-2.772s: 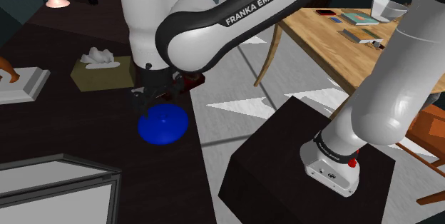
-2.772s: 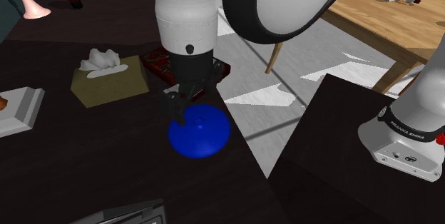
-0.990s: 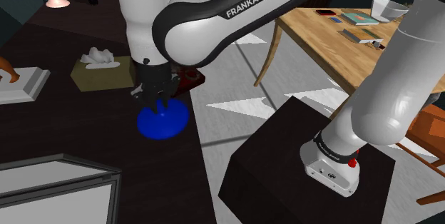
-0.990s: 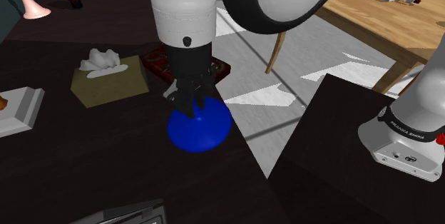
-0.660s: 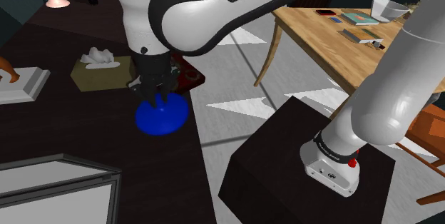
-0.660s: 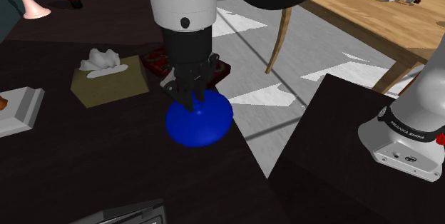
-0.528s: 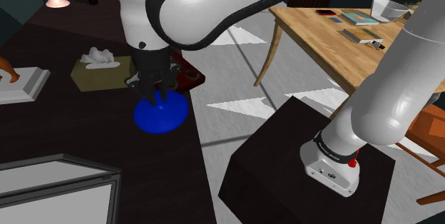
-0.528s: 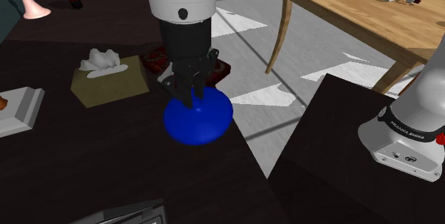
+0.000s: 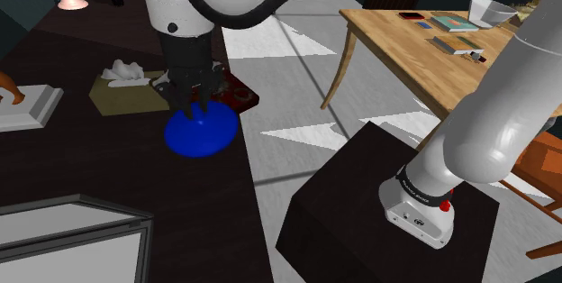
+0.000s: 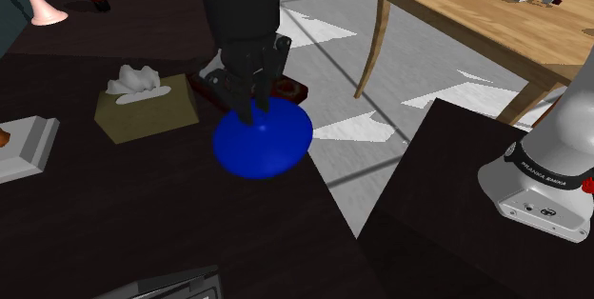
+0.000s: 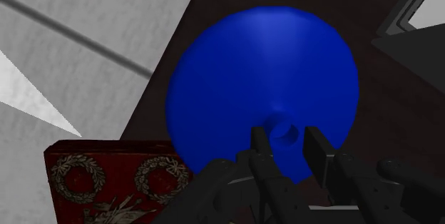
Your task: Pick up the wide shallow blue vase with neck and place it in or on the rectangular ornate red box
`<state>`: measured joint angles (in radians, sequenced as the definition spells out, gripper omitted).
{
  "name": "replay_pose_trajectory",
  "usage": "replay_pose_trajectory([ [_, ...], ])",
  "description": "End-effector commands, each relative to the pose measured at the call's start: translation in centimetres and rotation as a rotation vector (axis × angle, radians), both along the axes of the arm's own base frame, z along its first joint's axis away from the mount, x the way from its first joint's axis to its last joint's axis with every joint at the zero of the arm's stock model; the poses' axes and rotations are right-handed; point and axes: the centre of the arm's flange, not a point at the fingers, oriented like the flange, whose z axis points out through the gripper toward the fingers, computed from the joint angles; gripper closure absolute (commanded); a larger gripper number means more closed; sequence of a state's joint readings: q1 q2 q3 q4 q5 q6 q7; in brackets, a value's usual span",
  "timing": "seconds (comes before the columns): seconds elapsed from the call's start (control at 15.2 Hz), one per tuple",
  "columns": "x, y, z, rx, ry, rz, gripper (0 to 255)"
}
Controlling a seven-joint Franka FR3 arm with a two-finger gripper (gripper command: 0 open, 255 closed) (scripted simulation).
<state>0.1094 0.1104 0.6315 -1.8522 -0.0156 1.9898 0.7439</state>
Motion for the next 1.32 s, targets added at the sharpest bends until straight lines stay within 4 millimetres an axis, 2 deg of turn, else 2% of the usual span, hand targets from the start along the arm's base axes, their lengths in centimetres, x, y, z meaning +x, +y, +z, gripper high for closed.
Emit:
replay_pose_trajectory([
  [0.0, 0.0, 0.0, 1.1, 0.000, 0.000, 0.000, 255],
  [1.25, 19.7, -15.0, 5.2, 0.000, 0.000, 0.000, 255],
])
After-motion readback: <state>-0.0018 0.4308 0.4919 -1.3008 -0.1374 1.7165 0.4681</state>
